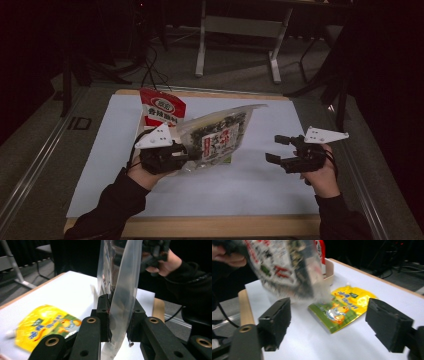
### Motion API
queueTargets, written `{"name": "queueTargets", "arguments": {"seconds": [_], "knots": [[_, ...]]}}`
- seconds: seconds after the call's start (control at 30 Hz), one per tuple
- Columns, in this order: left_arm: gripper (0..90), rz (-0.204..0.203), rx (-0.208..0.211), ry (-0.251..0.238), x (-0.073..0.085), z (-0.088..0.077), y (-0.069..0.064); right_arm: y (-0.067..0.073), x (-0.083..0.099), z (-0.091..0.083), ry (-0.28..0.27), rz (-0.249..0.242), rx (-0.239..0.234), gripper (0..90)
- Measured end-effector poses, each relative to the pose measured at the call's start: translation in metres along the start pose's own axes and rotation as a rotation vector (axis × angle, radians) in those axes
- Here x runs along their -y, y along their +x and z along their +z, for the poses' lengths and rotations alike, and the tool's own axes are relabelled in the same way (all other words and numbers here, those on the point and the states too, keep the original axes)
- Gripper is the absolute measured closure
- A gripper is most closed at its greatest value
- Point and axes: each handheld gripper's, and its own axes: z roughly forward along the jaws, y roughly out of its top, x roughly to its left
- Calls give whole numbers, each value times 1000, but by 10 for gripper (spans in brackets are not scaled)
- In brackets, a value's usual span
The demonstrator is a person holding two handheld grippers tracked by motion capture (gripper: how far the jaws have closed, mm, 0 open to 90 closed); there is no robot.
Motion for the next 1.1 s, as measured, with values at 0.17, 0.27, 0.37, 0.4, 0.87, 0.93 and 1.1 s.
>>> {"name": "queueTargets", "arguments": {"seconds": [0.17, 0.27, 0.37, 0.4, 0.87, 0.93, 1.1], "knots": [[778, -10, -26, -16, -1, -13, 8, -3, 14, 6, -10, 38, -8, 191], [778, -13, -50, -20, 1, -18, 12, -4, 19, 10, -1, 48, -17, 192], [779, -29, -78, -27, 4, -26, 18, -4, 23, 11, 22, 48, -23, 178], [779, -34, -92, -27, 5, -30, 20, -5, 24, 11, 23, 49, -21, 178], [779, -108, -278, -40, 30, -81, 66, -13, 31, 5, -41, 65, -34, 153], [779, -117, -289, -27, 37, -83, 72, -14, 32, 6, -32, 65, -31, 153], [779, -155, -296, 5, 52, -82, 83, -15, 34, 8, -30, 79, -37, 153]]}}
